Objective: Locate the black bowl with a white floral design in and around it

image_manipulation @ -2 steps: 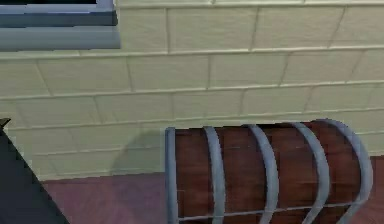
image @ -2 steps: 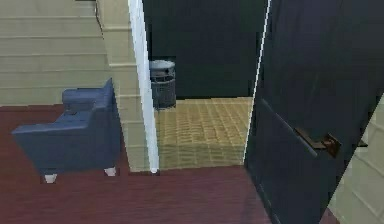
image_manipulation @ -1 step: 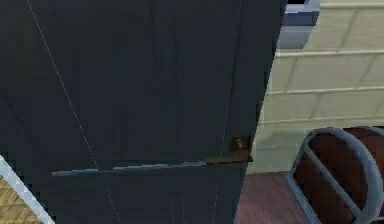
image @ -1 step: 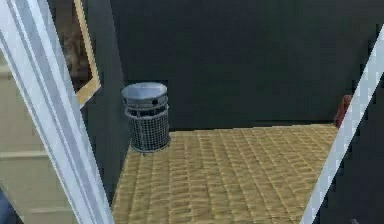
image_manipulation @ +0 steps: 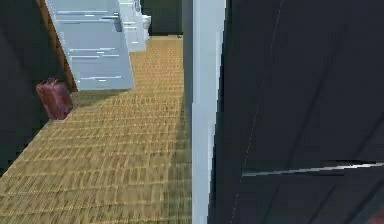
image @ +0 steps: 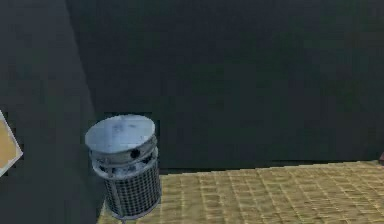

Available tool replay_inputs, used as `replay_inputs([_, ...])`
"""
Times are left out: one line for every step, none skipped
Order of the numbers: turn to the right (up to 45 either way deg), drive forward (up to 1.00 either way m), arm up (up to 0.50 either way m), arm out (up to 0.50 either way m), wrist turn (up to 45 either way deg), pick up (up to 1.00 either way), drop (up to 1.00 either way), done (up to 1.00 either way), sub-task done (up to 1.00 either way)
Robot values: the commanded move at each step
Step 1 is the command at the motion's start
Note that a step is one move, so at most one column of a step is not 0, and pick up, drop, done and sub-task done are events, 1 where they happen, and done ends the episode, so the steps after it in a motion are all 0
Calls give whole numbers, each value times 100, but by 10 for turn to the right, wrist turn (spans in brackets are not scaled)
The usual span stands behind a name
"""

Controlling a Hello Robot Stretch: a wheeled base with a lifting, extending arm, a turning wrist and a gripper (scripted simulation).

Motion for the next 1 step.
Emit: replay_inputs([450, 0, 0, 0, 0, 0, 0, 0, 0])
